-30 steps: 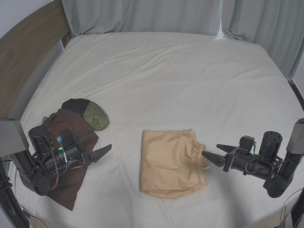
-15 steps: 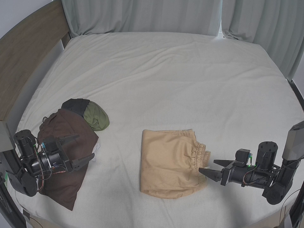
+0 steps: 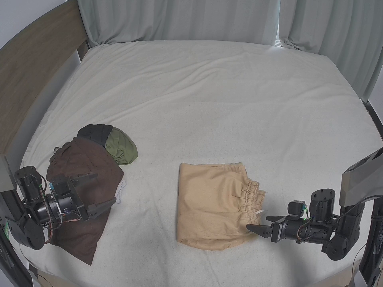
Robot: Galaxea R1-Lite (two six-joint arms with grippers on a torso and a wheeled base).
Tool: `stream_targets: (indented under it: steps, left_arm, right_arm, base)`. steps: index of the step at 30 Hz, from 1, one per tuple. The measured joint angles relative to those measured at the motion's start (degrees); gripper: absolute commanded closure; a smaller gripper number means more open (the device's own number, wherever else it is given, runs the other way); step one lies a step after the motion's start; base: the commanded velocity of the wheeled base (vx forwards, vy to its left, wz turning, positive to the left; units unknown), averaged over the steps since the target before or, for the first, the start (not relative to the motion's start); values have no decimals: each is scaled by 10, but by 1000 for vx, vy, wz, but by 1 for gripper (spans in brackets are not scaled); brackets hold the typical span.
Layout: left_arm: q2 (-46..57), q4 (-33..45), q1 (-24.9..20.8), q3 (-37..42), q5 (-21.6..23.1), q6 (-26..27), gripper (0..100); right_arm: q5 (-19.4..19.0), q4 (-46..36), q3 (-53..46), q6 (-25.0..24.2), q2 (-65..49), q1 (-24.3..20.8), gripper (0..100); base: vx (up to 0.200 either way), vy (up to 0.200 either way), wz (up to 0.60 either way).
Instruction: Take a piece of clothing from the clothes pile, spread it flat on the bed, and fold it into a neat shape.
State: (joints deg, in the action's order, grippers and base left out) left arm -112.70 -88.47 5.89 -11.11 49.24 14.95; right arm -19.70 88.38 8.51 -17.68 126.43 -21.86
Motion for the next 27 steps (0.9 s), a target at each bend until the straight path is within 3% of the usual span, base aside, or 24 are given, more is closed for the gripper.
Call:
stream_targets:
  steps: [7, 18, 27]
  left_arm:
    - [6, 0, -1, 0, -1, -1, 0]
    - [12, 0, 1, 19, 0, -1, 0]
    - [12, 0, -2, 20, 0, -1, 0]
  right_arm:
    - [1, 1, 13, -12, 37, 3, 0]
    - [0, 0, 41, -78, 68, 7, 0]
    - [0, 1, 60, -84, 100, 7, 0]
  base:
    - [0, 0, 0]
    - [0, 0, 0]
    - [0, 0, 0]
